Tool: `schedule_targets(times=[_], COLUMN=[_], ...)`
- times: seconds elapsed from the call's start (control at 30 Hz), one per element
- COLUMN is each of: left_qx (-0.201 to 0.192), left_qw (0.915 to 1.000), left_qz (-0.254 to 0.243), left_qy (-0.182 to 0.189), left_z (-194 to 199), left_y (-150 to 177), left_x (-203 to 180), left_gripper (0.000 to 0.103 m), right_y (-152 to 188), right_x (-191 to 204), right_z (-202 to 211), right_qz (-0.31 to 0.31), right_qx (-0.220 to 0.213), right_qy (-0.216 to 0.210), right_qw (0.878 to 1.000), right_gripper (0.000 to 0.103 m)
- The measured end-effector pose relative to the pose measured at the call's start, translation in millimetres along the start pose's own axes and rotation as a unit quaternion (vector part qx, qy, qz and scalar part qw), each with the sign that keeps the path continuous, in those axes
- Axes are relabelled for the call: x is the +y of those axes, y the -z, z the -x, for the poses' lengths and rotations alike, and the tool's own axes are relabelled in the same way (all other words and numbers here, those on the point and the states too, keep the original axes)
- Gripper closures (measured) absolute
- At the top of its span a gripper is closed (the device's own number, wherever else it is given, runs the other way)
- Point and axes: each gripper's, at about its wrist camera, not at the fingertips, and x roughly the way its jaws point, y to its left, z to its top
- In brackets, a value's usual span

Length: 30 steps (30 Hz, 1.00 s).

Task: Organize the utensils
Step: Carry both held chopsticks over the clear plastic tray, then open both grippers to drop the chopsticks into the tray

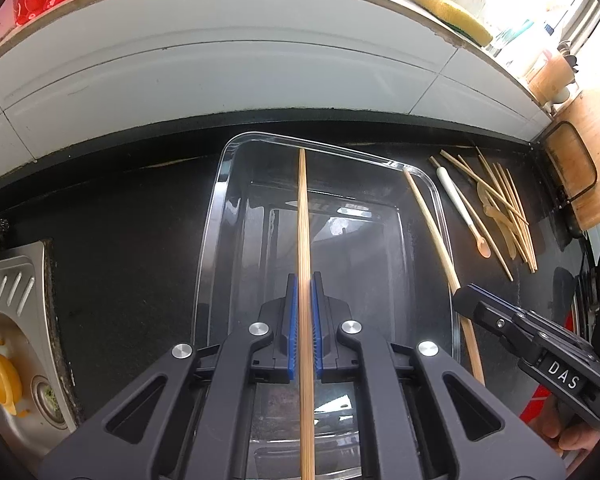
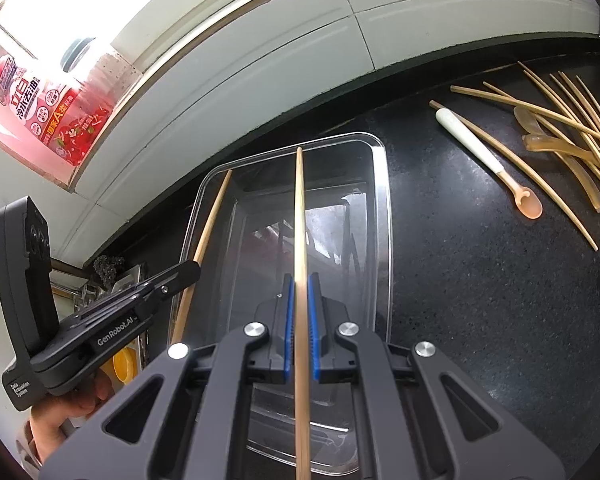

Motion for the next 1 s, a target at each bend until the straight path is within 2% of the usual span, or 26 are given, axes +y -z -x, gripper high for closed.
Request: schedule_targets(times=[0.47,0.57,0.6,0.63,0.67,0.7,0.73,0.83,0.93,1.0], left_qx=[0.002,0.0,0.0,0.0,0.0,-0.011,-0.022,-0.051,-0.069,-0.077], left_qw=[1.0,0.9999,0.9998,0.9997,0.9995,0.9991,0.9988,0.9971,0.9947,0.9938], left_qz=[-0.001,0.002,0.01,0.017,0.025,0.033,0.035,0.044,0.053,0.062], left_qy=[-0.003,-0.015,-0.016,-0.018,-0.02,-0.024,-0.025,-0.035,-0.055,-0.052], left_z=[-2,0,2,3,6,12,17,33,43,49], left_y=[0,-3,-5,-6,-8,-10,-11,-14,-17,-17], left_x=[0,1,2,4,5,7,8,9,7,7], left_gripper=[0.097,0.097,0.094,0.076,0.056,0.012,0.006,0.006,0.006,0.006], right_y=[1,2,5,7,9,11,15,23,30,38], right_x=[2,13,16,18,20,22,24,26,20,8], right_z=[-2,-5,-3,-1,1,3,9,19,22,25], right_qz=[0.003,0.041,0.056,0.066,0.08,0.092,0.112,0.16,0.207,0.231], right_qx=[0.001,0.003,-0.009,-0.019,-0.026,-0.032,-0.053,-0.077,-0.067,-0.06], right_qy=[0.002,0.028,0.032,0.036,0.041,0.045,0.051,0.073,0.094,0.116], right_qw=[1.0,0.999,0.998,0.997,0.996,0.994,0.991,0.981,0.972,0.964], right_gripper=[0.096,0.096,0.095,0.085,0.069,0.016,0.008,0.007,0.007,0.007])
